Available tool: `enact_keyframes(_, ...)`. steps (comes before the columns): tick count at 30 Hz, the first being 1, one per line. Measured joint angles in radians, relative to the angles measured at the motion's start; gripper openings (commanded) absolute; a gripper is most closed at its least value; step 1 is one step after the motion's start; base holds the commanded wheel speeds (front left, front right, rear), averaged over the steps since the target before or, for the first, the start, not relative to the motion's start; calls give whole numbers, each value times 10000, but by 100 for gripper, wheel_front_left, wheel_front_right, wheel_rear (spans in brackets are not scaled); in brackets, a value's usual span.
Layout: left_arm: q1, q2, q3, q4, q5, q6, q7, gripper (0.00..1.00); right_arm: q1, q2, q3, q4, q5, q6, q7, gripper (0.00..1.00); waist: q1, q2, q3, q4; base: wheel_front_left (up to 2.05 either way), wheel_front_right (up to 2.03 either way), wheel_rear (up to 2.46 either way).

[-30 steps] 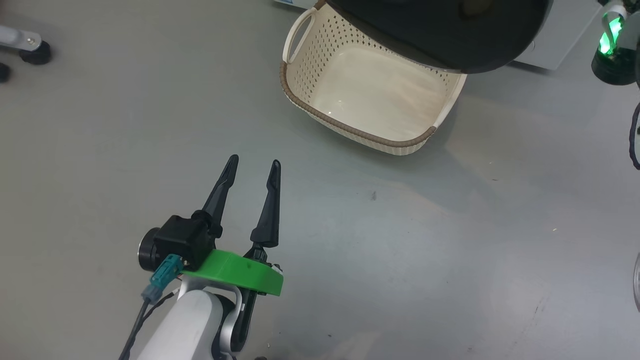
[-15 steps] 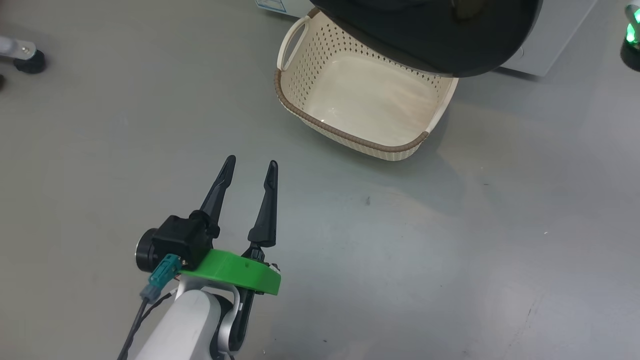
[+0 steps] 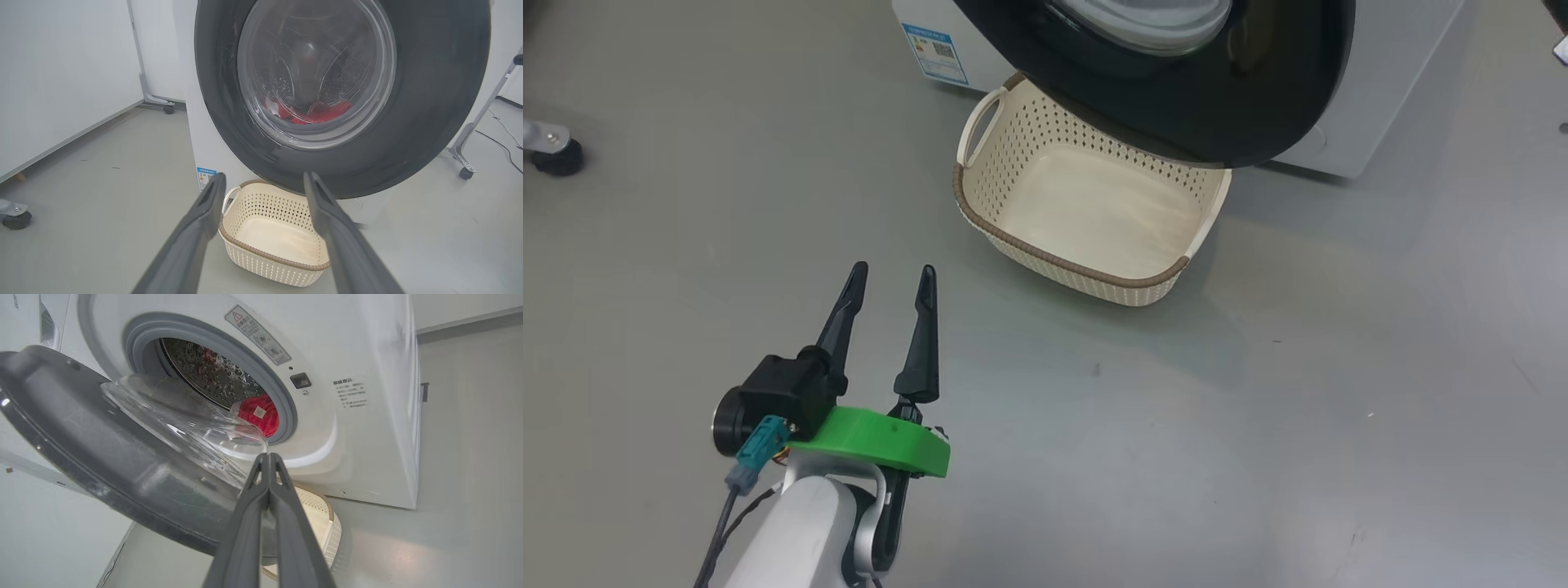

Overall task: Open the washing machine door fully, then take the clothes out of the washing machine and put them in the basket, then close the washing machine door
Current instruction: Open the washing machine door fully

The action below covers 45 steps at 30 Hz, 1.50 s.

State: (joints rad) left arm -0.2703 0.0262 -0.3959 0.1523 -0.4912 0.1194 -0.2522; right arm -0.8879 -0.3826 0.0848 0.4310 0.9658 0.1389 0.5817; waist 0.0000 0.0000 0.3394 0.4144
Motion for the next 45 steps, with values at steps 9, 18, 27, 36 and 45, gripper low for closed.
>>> enact_keyframes(9, 315, 13, 723, 242, 420, 0, 0, 100, 1187, -107, 1248, -1749, -1302, -90, -2163, 0, 0, 0, -691, -496, 0, 0, 0)
enact_keyframes(18, 625, 21, 1267, 349, 713, 0, 0, 100, 3497, -157, 1078, -1889, -2439, -94, -4521, 0, 0, 0, -1273, -1325, 0, 0, 0)
enact_keyframes(27, 867, 31, 1386, 445, 970, 0, 0, 100, 5660, -226, 1147, -2336, -3720, -378, -6433, 0, 0, 0, -1837, -1985, 0, 0, 0)
enact_keyframes(36, 1059, 58, 1131, 616, 1204, 0, 0, 100, 7140, 221, 941, -2537, -4213, -1152, -7837, 100, 0, 0, -2089, -2422, 0, 0, 0)
enact_keyframes(45, 1170, 73, 1229, 602, 1350, 0, 0, 100, 7852, 786, 965, -2794, -4234, -1511, -8172, 100, 0, 0, -2222, -2501, 0, 0, 0)
